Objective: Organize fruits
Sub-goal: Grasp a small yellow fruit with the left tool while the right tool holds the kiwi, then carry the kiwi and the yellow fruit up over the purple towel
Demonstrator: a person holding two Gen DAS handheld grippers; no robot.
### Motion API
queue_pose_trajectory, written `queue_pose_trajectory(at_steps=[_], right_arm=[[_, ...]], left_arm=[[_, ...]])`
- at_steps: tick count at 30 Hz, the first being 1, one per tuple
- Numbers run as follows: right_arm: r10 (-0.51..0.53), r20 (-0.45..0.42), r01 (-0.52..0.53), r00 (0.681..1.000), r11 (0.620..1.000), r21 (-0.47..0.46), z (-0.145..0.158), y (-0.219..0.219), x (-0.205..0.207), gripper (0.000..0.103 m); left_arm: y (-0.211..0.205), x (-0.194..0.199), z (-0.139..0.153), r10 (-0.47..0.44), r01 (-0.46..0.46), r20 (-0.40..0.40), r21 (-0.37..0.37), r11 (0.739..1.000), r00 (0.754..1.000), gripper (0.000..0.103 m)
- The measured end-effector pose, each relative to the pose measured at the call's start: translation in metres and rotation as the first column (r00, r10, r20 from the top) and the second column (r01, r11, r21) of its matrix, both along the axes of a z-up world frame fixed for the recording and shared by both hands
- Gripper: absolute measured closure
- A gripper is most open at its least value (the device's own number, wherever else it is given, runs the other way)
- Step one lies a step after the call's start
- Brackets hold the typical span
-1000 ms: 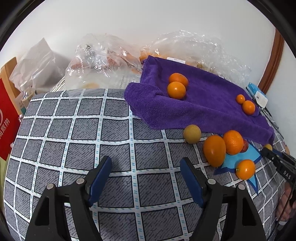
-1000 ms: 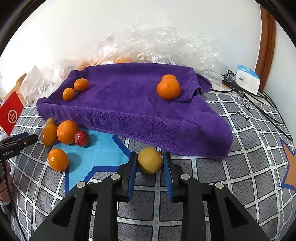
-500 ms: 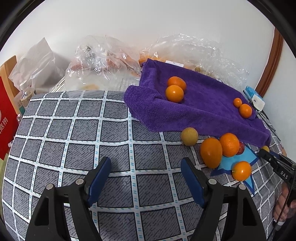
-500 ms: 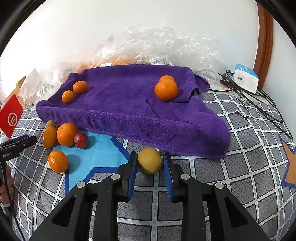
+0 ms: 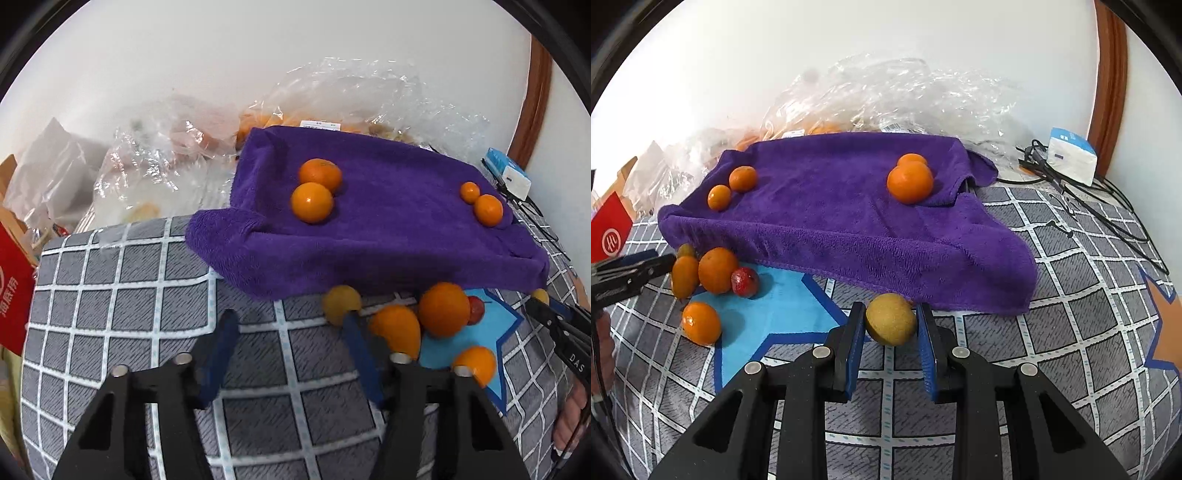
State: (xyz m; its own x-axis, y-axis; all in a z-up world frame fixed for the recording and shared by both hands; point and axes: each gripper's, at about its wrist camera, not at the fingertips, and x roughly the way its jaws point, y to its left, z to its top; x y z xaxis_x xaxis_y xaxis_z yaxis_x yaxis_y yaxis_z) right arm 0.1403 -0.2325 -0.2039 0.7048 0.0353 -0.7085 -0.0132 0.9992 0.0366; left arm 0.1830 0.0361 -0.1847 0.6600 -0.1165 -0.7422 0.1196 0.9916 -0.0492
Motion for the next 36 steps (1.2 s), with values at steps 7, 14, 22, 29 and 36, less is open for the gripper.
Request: queue_pose_trajectory(at_steps=[7, 14, 22, 29, 36], right_arm=[[0.003, -0.006, -0.003, 1.000, 1.000, -0.013, -0.001, 0.003, 0.001, 0.075], [0.006, -0.014, -0.006, 1.000, 1.000, 0.004, -0.002, 0.003, 0.002, 0.075], [0.006, -0.017, -0.006, 1.000, 1.000, 0.009, -0.003, 0.003, 0.003, 0.075], [0.004, -0.020, -0.004, 1.000, 1.000, 0.002, -0.003, 0.003, 0.004, 0.075], [0.003, -0.015, -0.003, 1.000, 1.000, -0.005, -0.003, 0.003, 0.003, 0.075]], left_arm=[[-0.010, 0.012, -0.002, -0.053, 0.052, -0.027, -0.040, 0.998, 0.998, 0.051], [0.002, 0.014, -0.007, -0.031, 0.029, -0.014, -0.116, 0.993, 0.999, 0.079], [0.011, 0.001, 0.003, 0.002, 0.005, 0.038, -0.184, 0.983, 0.999, 0.079], [0.013, -0.008, 0.018, 0.010, 0.013, 0.122, -0.188, 0.982, 0.993, 0.079], [0.015, -0.011, 0.024, 0.026, 0.003, 0.158, -0.183, 0.983, 0.987, 0.079]])
